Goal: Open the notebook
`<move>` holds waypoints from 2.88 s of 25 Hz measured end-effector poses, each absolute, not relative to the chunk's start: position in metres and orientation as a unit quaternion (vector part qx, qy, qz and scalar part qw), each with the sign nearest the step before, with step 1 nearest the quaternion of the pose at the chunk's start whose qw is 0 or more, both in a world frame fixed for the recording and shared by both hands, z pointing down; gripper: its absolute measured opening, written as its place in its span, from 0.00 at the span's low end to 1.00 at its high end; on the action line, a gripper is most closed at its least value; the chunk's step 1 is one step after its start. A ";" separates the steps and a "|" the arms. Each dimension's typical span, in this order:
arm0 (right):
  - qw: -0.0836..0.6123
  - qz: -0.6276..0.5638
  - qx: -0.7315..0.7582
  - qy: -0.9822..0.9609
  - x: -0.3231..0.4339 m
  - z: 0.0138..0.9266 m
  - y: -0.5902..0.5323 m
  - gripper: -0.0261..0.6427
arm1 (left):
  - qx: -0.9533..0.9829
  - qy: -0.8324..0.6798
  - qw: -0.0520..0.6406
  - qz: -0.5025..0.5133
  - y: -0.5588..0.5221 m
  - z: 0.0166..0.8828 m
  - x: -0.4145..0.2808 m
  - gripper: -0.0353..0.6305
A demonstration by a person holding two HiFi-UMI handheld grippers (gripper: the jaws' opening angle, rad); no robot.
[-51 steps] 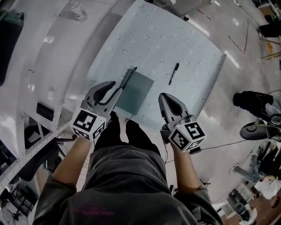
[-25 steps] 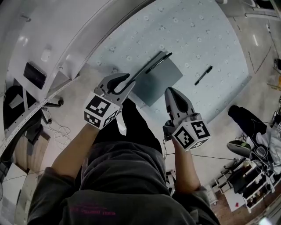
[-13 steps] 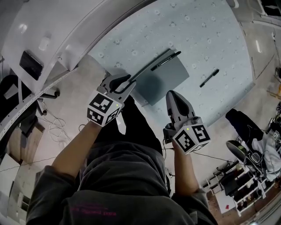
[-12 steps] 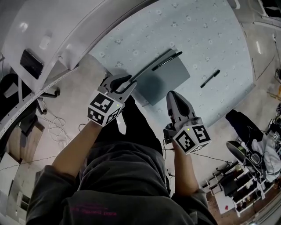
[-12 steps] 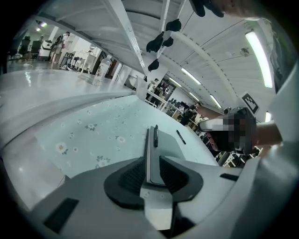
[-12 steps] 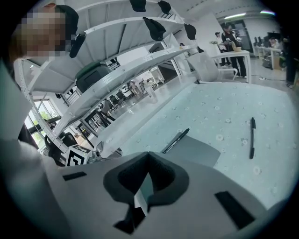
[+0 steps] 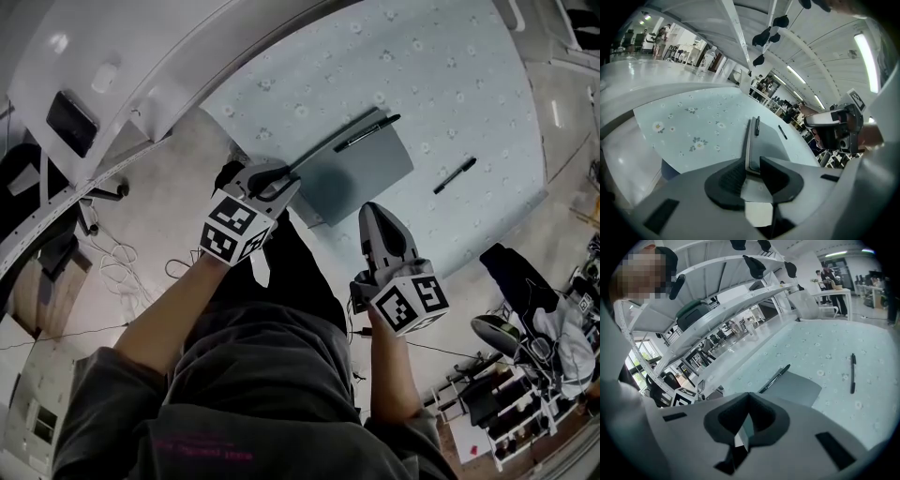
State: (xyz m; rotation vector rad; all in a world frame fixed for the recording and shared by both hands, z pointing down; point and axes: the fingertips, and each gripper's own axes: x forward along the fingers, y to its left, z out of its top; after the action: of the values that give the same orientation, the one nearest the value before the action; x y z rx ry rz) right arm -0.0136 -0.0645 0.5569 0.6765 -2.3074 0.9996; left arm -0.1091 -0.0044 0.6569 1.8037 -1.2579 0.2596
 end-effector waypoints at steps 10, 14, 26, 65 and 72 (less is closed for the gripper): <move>0.267 0.372 0.253 -0.852 -0.011 0.557 -0.062 0.04 | 0.713 -0.510 0.472 0.093 -0.005 0.664 -0.107 0.19; 0.263 0.371 0.252 -0.854 -0.007 0.555 -0.063 0.04 | 0.708 -0.512 0.477 0.095 -0.005 0.666 -0.107 0.19; 0.253 0.373 0.264 -0.853 0.002 0.549 -0.062 0.04 | 0.680 -0.511 0.523 0.050 -0.008 0.660 -0.110 0.13; 0.110 0.388 0.475 -0.782 0.170 0.497 -0.041 0.04 | 0.903 -0.246 0.284 0.207 0.019 0.538 0.095 0.09; 0.089 0.402 0.513 -0.753 0.211 0.505 -0.019 0.04 | 0.907 -0.202 0.271 0.251 0.029 0.558 0.130 0.09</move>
State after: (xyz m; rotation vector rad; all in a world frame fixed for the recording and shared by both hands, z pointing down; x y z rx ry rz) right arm 0.2110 -0.0187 0.5047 1.5274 -2.2399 1.1954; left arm 0.1300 0.0288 0.5582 2.4440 -0.5447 0.6766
